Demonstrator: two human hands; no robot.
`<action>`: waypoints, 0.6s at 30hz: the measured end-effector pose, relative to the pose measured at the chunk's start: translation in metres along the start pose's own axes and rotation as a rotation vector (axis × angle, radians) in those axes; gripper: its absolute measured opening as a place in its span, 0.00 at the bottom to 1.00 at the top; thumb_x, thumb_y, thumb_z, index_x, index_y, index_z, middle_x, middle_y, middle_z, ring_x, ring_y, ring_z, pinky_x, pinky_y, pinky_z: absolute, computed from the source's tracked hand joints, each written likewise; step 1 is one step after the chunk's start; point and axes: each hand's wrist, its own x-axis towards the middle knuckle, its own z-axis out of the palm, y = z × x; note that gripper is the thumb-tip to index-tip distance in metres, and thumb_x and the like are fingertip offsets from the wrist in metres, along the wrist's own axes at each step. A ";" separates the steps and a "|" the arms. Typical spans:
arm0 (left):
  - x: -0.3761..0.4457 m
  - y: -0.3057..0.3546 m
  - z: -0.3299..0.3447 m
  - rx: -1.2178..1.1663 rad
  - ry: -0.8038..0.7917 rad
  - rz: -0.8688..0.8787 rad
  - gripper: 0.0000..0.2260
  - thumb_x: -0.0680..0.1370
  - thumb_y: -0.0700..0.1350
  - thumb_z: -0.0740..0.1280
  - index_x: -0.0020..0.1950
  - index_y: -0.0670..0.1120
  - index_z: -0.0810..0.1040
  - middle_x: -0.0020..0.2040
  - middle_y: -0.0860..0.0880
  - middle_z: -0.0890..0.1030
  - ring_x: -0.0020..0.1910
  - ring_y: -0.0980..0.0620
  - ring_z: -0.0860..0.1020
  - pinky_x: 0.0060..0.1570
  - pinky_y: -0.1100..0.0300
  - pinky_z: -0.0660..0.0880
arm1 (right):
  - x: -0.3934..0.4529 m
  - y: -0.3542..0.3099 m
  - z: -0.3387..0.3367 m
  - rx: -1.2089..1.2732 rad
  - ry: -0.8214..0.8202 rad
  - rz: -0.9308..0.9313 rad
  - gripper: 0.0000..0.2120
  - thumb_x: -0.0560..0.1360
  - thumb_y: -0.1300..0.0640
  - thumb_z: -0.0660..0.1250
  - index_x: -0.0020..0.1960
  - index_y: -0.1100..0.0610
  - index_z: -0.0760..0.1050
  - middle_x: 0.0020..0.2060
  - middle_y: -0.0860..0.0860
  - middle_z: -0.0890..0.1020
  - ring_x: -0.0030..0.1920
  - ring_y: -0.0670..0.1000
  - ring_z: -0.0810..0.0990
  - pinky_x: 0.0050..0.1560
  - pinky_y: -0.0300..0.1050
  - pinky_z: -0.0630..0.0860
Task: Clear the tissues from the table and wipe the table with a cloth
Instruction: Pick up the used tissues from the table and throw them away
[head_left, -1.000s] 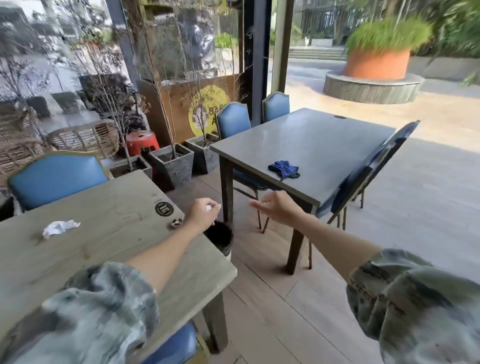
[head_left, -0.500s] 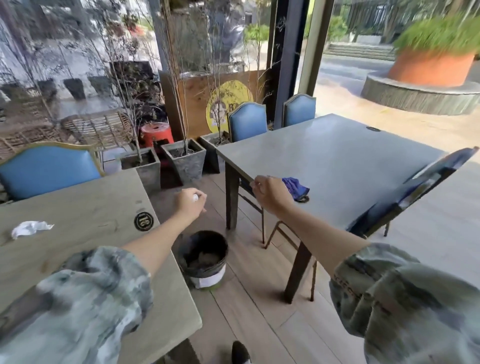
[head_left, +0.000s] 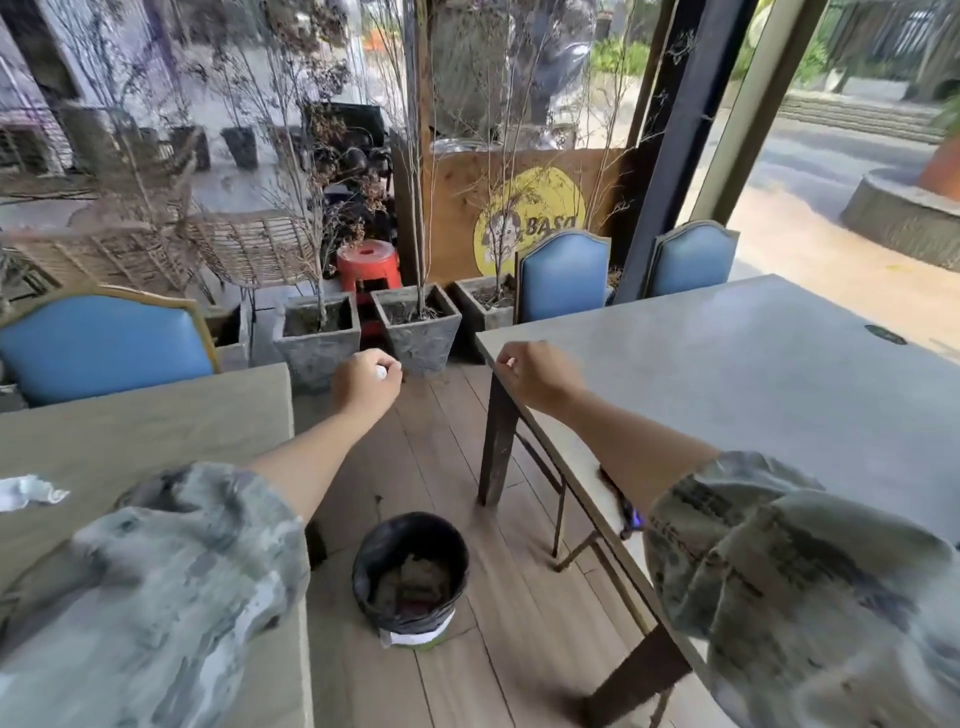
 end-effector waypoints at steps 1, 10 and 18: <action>0.012 0.000 0.000 0.010 0.013 0.001 0.07 0.75 0.46 0.67 0.37 0.49 0.79 0.38 0.45 0.84 0.40 0.43 0.81 0.42 0.54 0.78 | 0.017 0.003 0.004 0.002 -0.013 -0.013 0.10 0.76 0.53 0.63 0.46 0.57 0.79 0.41 0.57 0.82 0.41 0.60 0.79 0.37 0.46 0.74; 0.080 -0.028 -0.004 0.188 0.175 -0.208 0.13 0.73 0.54 0.70 0.33 0.48 0.77 0.36 0.48 0.82 0.41 0.45 0.80 0.39 0.59 0.72 | 0.153 0.008 0.051 0.126 -0.145 -0.229 0.19 0.78 0.51 0.61 0.30 0.53 0.64 0.33 0.54 0.75 0.38 0.60 0.77 0.38 0.48 0.74; 0.108 -0.079 -0.014 0.322 0.290 -0.412 0.18 0.75 0.50 0.66 0.29 0.41 0.72 0.32 0.41 0.79 0.35 0.40 0.77 0.32 0.56 0.68 | 0.251 -0.032 0.106 0.164 -0.298 -0.400 0.16 0.77 0.50 0.62 0.32 0.53 0.68 0.36 0.57 0.79 0.40 0.60 0.78 0.37 0.45 0.71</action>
